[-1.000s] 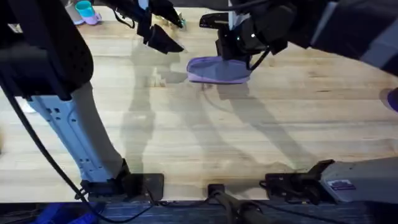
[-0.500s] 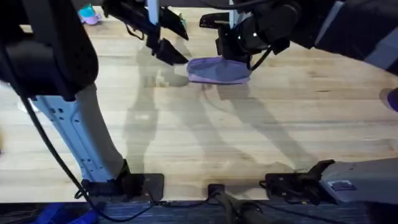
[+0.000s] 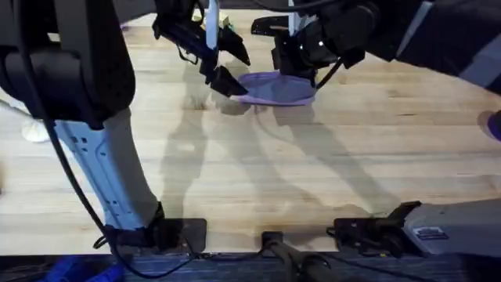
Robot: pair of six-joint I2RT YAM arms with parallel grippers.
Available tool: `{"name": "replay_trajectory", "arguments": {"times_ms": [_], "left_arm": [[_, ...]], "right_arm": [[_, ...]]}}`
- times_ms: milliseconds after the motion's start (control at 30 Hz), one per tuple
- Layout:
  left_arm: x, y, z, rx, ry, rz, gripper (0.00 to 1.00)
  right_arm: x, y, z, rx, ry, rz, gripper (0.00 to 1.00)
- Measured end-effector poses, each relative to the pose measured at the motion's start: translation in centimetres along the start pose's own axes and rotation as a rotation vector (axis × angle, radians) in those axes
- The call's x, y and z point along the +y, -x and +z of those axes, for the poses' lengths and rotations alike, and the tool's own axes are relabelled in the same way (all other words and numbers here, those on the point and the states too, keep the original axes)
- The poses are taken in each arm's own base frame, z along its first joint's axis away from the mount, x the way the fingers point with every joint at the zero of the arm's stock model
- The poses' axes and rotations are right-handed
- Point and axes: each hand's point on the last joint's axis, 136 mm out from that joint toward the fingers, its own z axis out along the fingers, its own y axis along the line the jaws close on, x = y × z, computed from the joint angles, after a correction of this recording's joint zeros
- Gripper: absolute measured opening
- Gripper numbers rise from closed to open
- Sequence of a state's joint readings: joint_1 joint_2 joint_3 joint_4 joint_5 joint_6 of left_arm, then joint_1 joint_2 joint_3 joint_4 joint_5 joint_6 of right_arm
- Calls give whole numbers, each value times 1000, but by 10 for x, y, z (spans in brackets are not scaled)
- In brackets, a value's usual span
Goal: Unzip the bag, pick up the pens from the table one at a time and place them inside, then zip the bag closed.
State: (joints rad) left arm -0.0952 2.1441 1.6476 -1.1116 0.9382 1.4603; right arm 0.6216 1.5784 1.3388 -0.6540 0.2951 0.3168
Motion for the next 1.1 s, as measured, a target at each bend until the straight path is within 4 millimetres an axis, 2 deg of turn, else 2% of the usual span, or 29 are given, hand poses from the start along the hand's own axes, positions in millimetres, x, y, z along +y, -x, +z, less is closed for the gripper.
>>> {"name": "replay_trajectory", "arguments": {"times_ms": [133, 167, 233, 267, 400, 600, 967, 1100], "left_arm": [[-3, -9, 8, 13, -5, -22, 987], [-4, -10, 9, 15, -8, -30, 935], [-3, -9, 10, 13, -6, -31, 768], [-3, -9, 10, 11, -5, -28, 653], [-1, -4, 10, -15, -1, -24, 49], [-1, -3, 10, -16, -3, -35, 43], [-1, -3, 10, -16, -2, -33, 43], [-1, -3, 10, -16, -2, -34, 43]], "right_arm": [[0, 0, 0, 0, 0, 0, 31], [0, 0, 0, 0, 0, 0, 30], [0, 0, 0, 0, 0, 0, 30], [0, 0, 0, 0, 0, 0, 31], [-3, -3, 0, 11, -11, -5, 30], [-23, -16, 3, 84, -43, 10, 32], [-116, -27, 9, 184, -164, 92, 32], [-135, -27, 10, 187, -188, 111, 32]]}}
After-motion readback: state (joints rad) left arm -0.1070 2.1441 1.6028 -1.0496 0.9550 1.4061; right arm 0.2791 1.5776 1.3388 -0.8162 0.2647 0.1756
